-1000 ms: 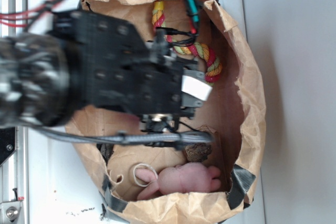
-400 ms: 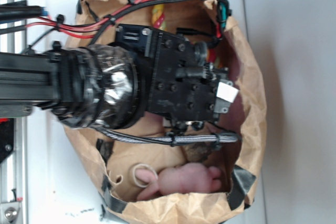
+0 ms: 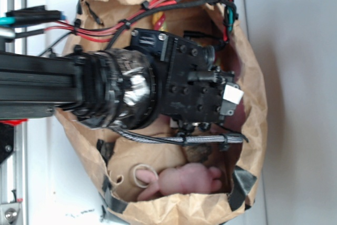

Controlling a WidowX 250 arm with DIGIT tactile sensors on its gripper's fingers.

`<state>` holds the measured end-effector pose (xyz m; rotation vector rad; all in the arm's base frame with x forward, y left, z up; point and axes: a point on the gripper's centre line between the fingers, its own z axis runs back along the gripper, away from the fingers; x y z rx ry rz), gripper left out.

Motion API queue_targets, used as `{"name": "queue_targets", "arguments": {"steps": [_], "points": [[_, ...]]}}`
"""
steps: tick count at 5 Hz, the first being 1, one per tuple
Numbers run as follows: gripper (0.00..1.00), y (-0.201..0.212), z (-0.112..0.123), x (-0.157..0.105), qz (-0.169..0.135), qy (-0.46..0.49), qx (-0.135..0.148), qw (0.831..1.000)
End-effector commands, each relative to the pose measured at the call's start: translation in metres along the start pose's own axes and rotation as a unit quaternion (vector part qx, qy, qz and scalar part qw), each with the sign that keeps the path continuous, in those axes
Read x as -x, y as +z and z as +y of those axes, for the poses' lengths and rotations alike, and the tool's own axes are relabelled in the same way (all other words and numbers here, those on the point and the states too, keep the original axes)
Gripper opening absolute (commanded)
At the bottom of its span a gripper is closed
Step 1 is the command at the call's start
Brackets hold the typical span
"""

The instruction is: Grab the multicolored rope.

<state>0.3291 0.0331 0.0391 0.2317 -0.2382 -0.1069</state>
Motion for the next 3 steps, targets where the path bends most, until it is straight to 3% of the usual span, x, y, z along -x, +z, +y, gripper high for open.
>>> {"name": "queue_targets", "arguments": {"steps": [1, 3], "points": [[1.0, -0.001, -0.004, -0.015, -0.019, 0.002, 0.006, 1.0], [1.0, -0.013, -0.009, -0.009, -0.016, -0.014, 0.021, 1.0]]}}
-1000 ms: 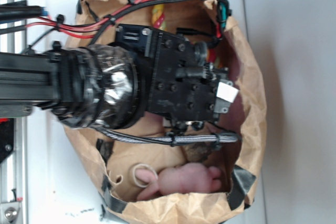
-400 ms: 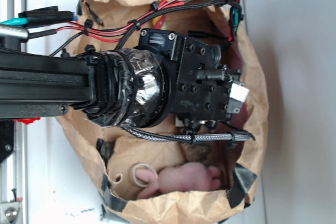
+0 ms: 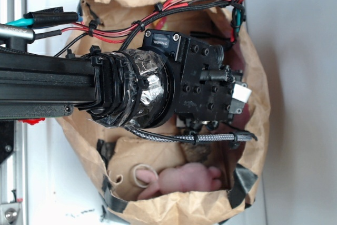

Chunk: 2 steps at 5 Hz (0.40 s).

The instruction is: Grab the multicolored rope.

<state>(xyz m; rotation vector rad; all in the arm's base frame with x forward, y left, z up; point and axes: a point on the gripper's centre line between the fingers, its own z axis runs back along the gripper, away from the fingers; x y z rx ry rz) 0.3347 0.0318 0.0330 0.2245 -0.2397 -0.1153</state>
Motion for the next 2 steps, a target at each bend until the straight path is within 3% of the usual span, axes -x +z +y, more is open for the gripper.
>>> {"name": "queue_targets", "arguments": {"steps": [1, 2], "points": [[1.0, -0.0114, -0.0071, -0.0031, -0.005, -0.024, 0.038, 0.999], [1.0, -0.0103, -0.0055, -0.0034, 0.001, -0.032, 0.056, 0.998]]}}
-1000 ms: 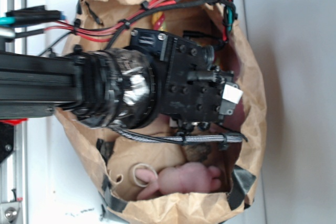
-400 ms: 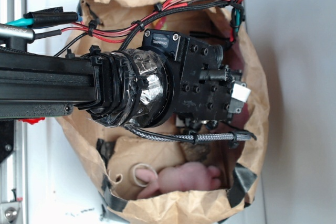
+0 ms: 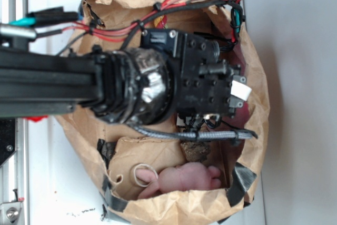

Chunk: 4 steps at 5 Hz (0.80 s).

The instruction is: Grab the multicolored rope.

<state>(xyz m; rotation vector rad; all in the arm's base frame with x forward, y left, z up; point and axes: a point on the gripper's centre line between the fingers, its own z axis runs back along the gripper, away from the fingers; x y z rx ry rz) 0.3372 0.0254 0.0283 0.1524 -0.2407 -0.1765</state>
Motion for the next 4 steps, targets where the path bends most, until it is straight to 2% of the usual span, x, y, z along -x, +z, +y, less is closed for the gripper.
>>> {"name": "queue_targets", "arguments": {"steps": [1, 3, 4], "points": [[1.0, -0.004, 0.004, -0.002, 0.013, -0.011, 0.026, 1.0], [1.0, 0.017, 0.005, 0.002, 0.023, -0.013, 0.048, 0.999], [1.0, 0.028, 0.005, 0.011, 0.014, -0.017, 0.064, 0.998]]}}
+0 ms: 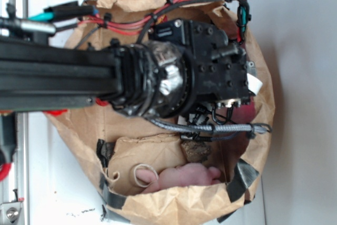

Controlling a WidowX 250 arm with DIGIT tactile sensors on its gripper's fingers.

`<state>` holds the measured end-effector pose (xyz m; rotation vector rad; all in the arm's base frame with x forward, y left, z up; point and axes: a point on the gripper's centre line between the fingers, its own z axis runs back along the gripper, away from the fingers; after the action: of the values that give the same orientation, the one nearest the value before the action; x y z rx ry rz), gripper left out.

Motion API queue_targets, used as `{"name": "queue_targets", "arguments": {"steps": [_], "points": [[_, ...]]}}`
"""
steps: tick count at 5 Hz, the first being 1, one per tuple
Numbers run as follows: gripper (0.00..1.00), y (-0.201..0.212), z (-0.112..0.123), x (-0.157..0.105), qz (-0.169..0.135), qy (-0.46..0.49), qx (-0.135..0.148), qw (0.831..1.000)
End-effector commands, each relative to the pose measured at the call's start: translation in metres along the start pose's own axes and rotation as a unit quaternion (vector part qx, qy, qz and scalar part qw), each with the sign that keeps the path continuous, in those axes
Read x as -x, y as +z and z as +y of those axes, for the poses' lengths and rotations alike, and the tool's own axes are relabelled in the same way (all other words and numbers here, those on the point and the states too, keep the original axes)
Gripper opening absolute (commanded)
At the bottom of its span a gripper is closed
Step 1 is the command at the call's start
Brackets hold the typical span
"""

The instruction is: Grab the multicolored rope.

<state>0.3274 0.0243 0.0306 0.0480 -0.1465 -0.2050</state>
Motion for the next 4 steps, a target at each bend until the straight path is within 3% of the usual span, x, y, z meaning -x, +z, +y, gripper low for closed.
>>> {"name": "queue_targets", "arguments": {"steps": [1, 2, 4], "points": [[1.0, 0.037, 0.009, 0.012, -0.038, -0.005, 0.026, 0.999], [1.0, 0.04, 0.016, 0.011, -0.041, 0.001, 0.042, 0.998], [1.0, 0.03, 0.016, 0.004, -0.038, 0.01, 0.027, 0.999]]}}
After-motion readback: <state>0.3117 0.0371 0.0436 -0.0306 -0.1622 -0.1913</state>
